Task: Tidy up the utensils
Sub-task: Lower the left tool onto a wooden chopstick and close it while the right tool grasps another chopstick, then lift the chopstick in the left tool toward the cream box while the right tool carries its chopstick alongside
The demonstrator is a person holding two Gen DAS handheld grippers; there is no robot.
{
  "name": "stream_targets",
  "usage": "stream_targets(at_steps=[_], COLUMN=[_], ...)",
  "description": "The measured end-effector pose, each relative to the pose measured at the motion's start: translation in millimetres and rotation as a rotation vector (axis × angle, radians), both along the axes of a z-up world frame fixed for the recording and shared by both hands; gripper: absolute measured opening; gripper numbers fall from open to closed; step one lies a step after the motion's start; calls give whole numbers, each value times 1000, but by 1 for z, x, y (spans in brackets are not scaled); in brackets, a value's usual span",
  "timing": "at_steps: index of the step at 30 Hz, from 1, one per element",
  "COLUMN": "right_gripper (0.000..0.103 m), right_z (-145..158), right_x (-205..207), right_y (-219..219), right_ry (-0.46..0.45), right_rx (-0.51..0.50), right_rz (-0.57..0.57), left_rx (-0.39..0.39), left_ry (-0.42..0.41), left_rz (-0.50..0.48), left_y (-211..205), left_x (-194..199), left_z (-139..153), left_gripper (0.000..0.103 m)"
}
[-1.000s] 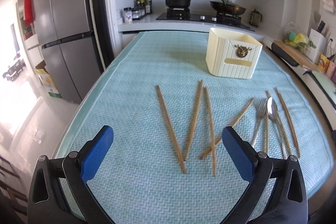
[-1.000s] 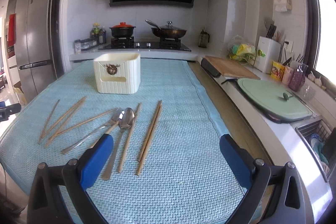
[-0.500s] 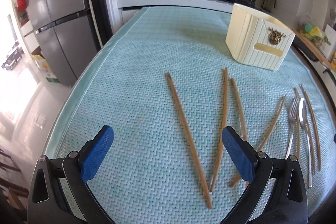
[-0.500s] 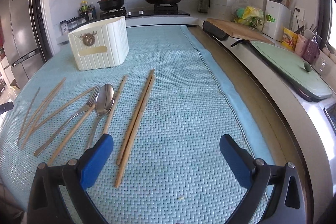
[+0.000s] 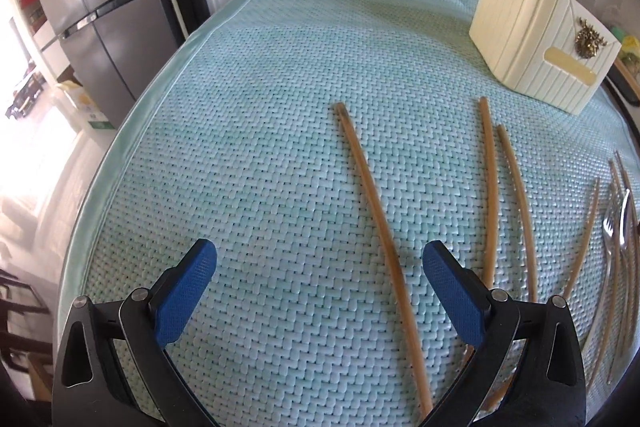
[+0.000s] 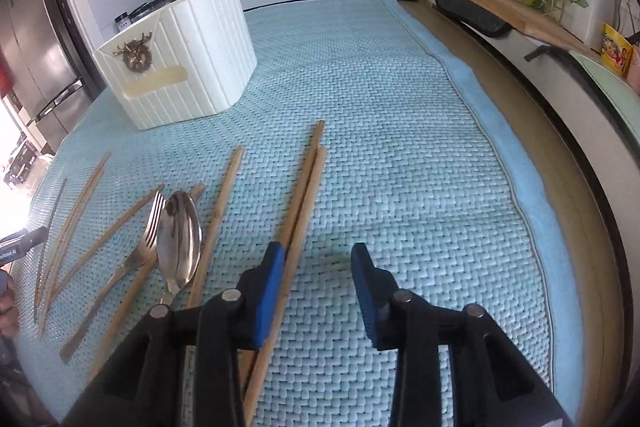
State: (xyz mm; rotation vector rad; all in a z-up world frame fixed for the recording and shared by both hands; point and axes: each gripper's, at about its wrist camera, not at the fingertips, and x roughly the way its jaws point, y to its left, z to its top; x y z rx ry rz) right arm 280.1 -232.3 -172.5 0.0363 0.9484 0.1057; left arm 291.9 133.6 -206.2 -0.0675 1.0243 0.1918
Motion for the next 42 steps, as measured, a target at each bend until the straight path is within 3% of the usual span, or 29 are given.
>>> stream_targets(at_steps=[3, 7, 9, 16, 22, 24, 27, 30, 32, 34, 36, 42], right_gripper=[17, 17, 14, 17, 18, 18, 18, 18, 18, 10, 7, 7], right_z=[-2, -1, 0, 3, 5, 4, 8, 9, 11, 11, 12, 28], right_x=[3, 3, 3, 28, 59, 76, 101, 119, 129, 138, 144, 131], right_y=[4, 1, 5, 7, 3, -1, -9, -5, 2, 8, 8, 0], right_ry=[23, 58, 66, 108, 153, 170, 223, 261, 265, 258, 241, 140], right_rx=[-37, 15, -30, -67, -44, -27, 7, -4, -34, -62, -41, 69], right_rz=[-5, 14, 37, 55, 78, 78, 71, 88, 90, 83, 62, 23], left_rx=[0, -25, -35, -57, -58, -54, -57, -51, -55, -58, -55, -157], left_ry=[0, 2, 3, 100, 147, 147, 159, 160, 155, 148, 126, 23], left_rz=[-4, -8, -17, -78, -72, -88, -118, -151, -163, -183, -191, -209], left_y=[3, 8, 15, 32, 39, 35, 25, 13, 8, 2, 0, 6], left_x=[4, 10, 20, 49, 87, 100, 113, 119, 123, 128, 132, 131], left_z=[-2, -5, -6, -5, -6, -4, 1, 3, 4, 3, 2, 19], left_gripper=[103, 103, 103, 103, 100, 93, 72, 46, 22, 7, 4, 4])
